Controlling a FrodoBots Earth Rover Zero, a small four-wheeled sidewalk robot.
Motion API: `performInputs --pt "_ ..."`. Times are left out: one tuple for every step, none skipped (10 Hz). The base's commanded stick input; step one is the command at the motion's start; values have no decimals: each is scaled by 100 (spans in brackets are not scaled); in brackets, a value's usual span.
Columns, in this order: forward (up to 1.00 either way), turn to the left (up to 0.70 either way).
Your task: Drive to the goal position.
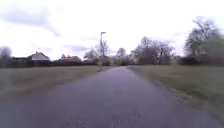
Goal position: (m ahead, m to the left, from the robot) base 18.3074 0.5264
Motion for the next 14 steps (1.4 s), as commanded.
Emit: performInputs --pt "100 -6" --pt "100 0" --pt "100 0" --pt "100 0" --pt "100 0" --pt "100 0" --pt "100 0" --pt "100 0" --pt "100 0" --pt "100 0" --pt "100 0" --pt "100 0" --pt "100 0" --pt "100 0"
